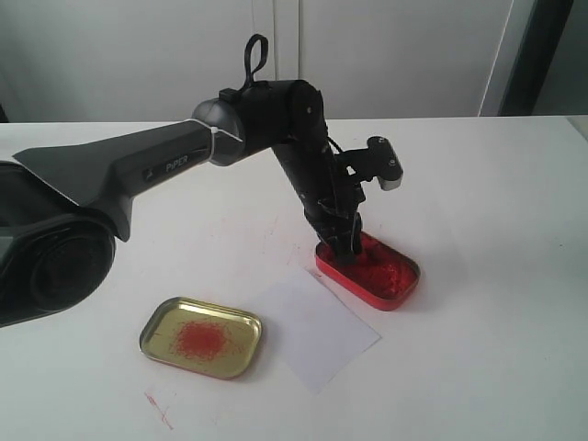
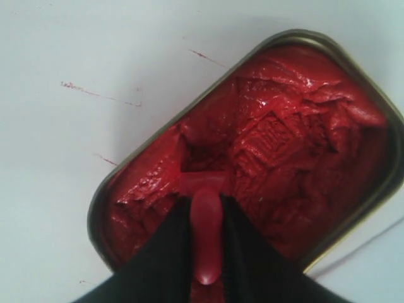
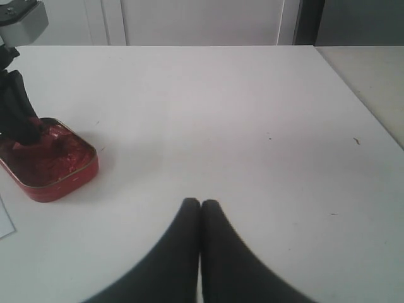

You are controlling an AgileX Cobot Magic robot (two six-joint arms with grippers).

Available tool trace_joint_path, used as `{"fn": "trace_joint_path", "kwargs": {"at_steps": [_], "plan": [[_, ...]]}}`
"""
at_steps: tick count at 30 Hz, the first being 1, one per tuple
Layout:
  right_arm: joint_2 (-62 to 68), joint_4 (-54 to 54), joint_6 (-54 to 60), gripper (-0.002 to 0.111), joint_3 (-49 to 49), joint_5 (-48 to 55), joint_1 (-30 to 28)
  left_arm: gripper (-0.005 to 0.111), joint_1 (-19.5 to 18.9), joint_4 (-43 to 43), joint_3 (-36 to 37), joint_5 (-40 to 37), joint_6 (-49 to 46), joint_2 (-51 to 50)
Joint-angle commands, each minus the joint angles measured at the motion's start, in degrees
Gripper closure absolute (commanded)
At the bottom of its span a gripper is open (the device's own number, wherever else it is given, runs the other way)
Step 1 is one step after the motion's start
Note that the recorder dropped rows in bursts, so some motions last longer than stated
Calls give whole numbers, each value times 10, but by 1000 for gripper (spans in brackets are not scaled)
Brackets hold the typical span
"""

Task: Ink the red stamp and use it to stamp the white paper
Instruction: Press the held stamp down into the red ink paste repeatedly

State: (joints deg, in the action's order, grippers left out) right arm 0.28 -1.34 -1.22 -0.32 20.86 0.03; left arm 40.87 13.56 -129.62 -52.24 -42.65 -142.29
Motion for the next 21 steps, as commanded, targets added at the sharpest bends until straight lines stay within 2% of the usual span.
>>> {"fn": "trace_joint_path", "kwargs": {"at_steps": [1,17,21], "plan": [[-3,-1,-14,108,3,-8,1,107,5,-39,16,-59,5,-25],[-3,-1,-14,108,3,-8,1,107,5,-51,15,-56,5,39],[-3,-1,-14,108,3,-8,1,107,5,-53,15,-32,5,53]]}}
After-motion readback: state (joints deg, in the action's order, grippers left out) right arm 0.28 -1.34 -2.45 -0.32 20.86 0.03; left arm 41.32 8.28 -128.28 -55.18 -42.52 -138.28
